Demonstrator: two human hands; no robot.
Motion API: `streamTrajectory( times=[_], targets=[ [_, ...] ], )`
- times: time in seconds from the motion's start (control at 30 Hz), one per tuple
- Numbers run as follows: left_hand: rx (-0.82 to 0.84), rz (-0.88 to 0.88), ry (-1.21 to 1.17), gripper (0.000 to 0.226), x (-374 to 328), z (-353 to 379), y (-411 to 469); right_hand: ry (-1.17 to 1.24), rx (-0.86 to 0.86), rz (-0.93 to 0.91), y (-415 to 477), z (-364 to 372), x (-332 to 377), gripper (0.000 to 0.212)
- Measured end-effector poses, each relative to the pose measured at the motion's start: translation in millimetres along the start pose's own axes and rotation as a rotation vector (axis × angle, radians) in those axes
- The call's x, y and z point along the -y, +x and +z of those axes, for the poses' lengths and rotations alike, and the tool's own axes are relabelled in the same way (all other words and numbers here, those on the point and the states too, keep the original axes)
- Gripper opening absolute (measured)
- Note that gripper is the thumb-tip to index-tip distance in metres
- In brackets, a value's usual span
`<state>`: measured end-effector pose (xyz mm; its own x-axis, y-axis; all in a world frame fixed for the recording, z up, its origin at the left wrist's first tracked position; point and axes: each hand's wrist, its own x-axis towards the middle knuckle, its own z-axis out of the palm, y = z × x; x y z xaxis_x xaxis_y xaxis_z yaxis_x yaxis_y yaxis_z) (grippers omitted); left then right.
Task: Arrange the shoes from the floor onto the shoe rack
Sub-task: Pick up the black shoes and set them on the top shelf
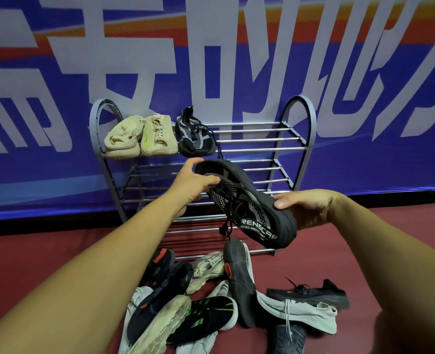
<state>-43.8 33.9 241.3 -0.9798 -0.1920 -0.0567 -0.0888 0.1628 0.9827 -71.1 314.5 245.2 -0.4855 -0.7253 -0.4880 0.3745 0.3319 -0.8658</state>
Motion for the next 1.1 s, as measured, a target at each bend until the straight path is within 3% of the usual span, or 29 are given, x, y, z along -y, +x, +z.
streamTrajectory(
  times=[0.23, 0.43, 0.53, 0.67, 0.8, 1.1],
  targets=[
    [-0.095, -0.039, 0.016, 0.054, 3, 2, 1, 0.055, -0.034, -0.033, -3, 1, -2, 0.117],
    [-0.080, -0.151, -0.066, 0.054, 4, 10, -2, 0.082, -0.029, -0.072, -15, 8, -2, 0.083],
    [0.013, -0.210, -0.035, 0.037, 1, 14, -8, 0.066, -0.006, -0.097, -19, 7, -3, 0.062],
    [0.243, -0.256, 0.088, 0.026, -3, 21, -21, 0.102, -0.035, -0.113, -17, 2, -6, 0.073],
    [0.376, -0.197, 0.038, 0.019, -8, 31, -27, 0.122, -0.043, -0.196, -14, 4, -4, 0.078],
    [0.335, -0.163, -0.083, 0.009, -15, 38, -26, 0.148, -0.119, -0.288, -1, 7, 3, 0.072]
  ],
)
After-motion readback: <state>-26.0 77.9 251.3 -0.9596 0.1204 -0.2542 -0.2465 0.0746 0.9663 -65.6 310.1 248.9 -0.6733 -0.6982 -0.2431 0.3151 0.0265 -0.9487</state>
